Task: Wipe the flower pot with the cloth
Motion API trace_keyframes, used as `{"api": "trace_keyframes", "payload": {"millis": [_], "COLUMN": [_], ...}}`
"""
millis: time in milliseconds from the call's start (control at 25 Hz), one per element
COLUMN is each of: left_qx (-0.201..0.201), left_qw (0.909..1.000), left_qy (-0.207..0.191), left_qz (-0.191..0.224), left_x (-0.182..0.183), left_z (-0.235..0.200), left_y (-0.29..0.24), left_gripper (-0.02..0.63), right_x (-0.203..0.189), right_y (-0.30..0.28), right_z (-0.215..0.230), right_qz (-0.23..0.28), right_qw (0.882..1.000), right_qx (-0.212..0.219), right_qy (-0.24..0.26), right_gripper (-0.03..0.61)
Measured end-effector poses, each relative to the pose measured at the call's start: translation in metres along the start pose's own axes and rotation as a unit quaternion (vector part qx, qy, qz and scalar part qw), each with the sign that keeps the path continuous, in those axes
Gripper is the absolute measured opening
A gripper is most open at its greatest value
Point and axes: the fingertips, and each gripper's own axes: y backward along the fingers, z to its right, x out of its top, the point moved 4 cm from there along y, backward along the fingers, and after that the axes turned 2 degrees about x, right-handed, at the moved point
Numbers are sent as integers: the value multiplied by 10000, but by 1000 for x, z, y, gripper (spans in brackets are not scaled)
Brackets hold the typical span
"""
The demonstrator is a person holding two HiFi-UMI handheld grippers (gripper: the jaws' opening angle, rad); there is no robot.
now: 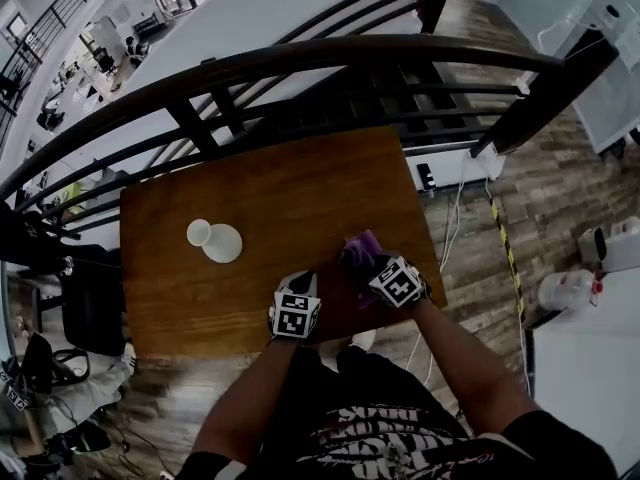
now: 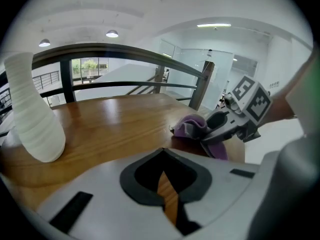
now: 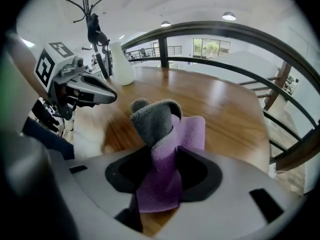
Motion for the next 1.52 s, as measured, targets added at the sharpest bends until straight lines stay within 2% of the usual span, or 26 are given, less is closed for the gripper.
{"api": "trace_keyframes", "payload": {"millis": [120, 200, 480, 600, 720, 840, 880, 920, 960, 1000, 1160, 1240, 1520], "left_qx": [85, 182, 607, 871, 1061, 1156, 1199, 1247, 1293, 1334, 1490, 1499, 1097], "left_qw": [9998, 9994, 9970, 9933, 9882, 9827, 9804, 9776, 9746, 9716, 9606, 9558, 9519], "left_qy": [158, 289, 420, 627, 809, 948, 976, 993, 990, 955, 586, 546, 614], "left_qz": [-47, -37, 245, 439, 755, 1093, 1224, 1372, 1537, 1705, 2273, 2468, 2795], "left_x": [-7, -12, -2, 1, 4, 6, 8, 11, 14, 17, 25, 24, -7], "left_z": [-7, -8, -20, -21, -13, -4, -2, -1, -1, 0, 4, 7, 3], "left_y": [12, 21, 61, 83, 107, 131, 139, 149, 159, 170, 212, 227, 280], "left_gripper": [-2, -2, -2, -2, -2, -2, -2, -2, -2, -2, -2, -2, -2], "right_x": [0, -2, 22, 43, 59, 64, 66, 67, 69, 71, 81, 83, 77], "right_y": [-1, 4, 37, 62, 85, 105, 111, 117, 122, 126, 150, 164, 194], "right_z": [-10, -15, -21, -30, -43, -56, -59, -62, -64, -66, -85, -100, -168], "right_qz": [90, 183, 944, 1484, 2099, 2614, 2755, 2880, 2987, 3087, 3575, 3751, 4002], "right_qw": [9998, 9995, 9945, 9868, 9741, 9622, 9588, 9557, 9528, 9497, 9328, 9262, 9138], "right_qx": [193, 272, 449, 650, 822, 717, 623, 496, 359, 250, 47, -82, -606], "right_qy": [-17, -24, 51, 22, -163, -272, -305, -352, -409, -461, -453, -362, -340], "right_gripper": [201, 221, 241, 241, 241, 239, 223, 168, 79, 16, -2, -2, -2]}}
